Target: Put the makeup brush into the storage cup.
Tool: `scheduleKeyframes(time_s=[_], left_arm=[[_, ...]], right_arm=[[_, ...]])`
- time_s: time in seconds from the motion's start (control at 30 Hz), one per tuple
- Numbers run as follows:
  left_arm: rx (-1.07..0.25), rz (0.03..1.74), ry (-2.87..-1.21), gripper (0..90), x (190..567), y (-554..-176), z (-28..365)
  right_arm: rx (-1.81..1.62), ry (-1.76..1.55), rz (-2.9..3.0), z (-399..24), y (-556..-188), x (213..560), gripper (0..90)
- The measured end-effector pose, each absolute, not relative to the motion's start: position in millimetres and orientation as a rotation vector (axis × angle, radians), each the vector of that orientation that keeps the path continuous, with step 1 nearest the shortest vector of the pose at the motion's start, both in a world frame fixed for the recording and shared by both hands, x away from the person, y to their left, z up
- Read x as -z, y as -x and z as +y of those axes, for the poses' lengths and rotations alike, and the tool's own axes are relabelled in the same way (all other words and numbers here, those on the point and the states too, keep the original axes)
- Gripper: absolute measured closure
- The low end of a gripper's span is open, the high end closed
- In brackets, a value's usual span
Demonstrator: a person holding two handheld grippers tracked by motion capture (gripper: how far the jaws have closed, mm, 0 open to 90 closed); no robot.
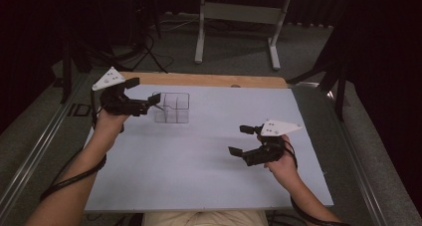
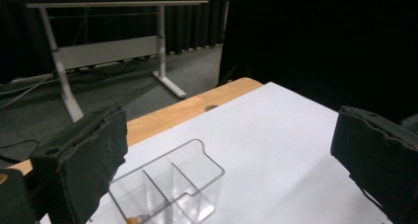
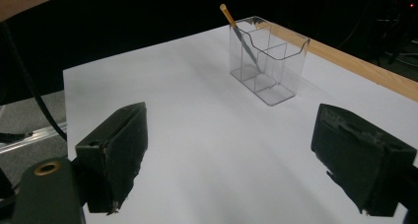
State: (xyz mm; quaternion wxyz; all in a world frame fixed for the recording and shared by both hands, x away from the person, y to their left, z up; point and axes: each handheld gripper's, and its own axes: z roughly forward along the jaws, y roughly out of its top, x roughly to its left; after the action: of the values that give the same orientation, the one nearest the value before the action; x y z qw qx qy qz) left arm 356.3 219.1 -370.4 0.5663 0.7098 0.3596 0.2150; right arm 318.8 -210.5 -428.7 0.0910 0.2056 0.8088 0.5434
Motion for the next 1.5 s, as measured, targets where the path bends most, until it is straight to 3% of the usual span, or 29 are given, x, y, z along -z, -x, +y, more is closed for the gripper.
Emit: scheduleKeyframes(time_s=[0.63, 1.5], left_arm=[[-0.455, 0.784, -1.661, 1.7, 380.6, -319.3, 214.0], [-0.361, 0.734, -1.709, 1.7, 430.3, -290.4, 196.5]], right_arm=[[-1.611, -0.613, 2.408, -211.4, -319.1, 428.9, 14.2], [-1.598, -0.614, 2.402, -211.3, -318.9, 432.2, 13.7]])
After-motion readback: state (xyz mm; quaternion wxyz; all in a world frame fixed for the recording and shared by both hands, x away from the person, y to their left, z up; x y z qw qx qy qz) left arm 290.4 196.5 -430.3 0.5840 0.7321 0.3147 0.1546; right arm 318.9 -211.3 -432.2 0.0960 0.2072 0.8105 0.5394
